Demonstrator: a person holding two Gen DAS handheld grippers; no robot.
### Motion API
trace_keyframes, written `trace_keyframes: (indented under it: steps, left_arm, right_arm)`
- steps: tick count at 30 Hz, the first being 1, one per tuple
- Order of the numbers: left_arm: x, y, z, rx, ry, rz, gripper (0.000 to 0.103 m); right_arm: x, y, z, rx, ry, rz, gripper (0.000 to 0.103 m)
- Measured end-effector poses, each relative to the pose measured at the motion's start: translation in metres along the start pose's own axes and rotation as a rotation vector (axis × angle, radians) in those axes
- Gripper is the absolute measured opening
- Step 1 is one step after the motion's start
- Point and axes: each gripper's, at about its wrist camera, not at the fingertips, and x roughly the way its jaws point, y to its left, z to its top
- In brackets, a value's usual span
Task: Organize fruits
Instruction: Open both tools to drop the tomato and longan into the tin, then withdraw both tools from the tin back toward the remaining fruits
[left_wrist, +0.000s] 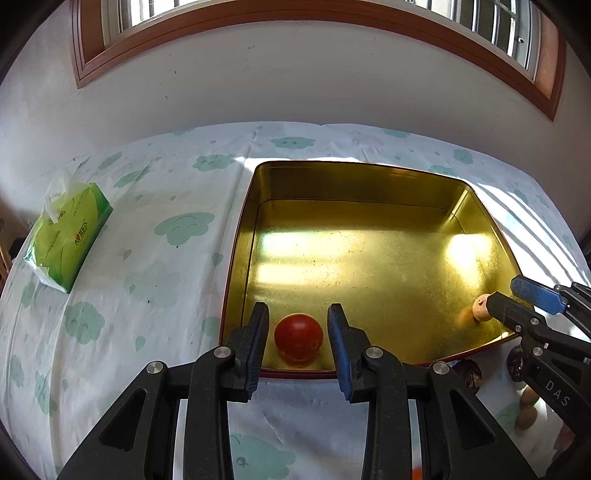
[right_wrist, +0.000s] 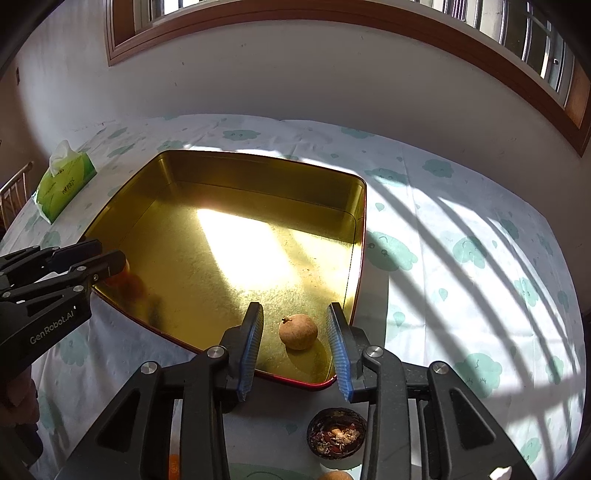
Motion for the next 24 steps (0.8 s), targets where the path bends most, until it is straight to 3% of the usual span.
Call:
trace_keyframes:
  steps: [6, 24]
  left_arm:
    - [-0.009, -0.001, -0.002, 0.002, -0.012, 0.005, 0.045]
    - [-0.065, -0.008, -0.040, 0.018, -0.041, 0.020, 0.046]
  right_arm:
    - [-0.013, 0.004, -0.003, -0.003, -0.023, 0.008, 0.047]
    - [-0.063, 0.006, -0.030, 0.045, -0.055, 0.058, 0.047]
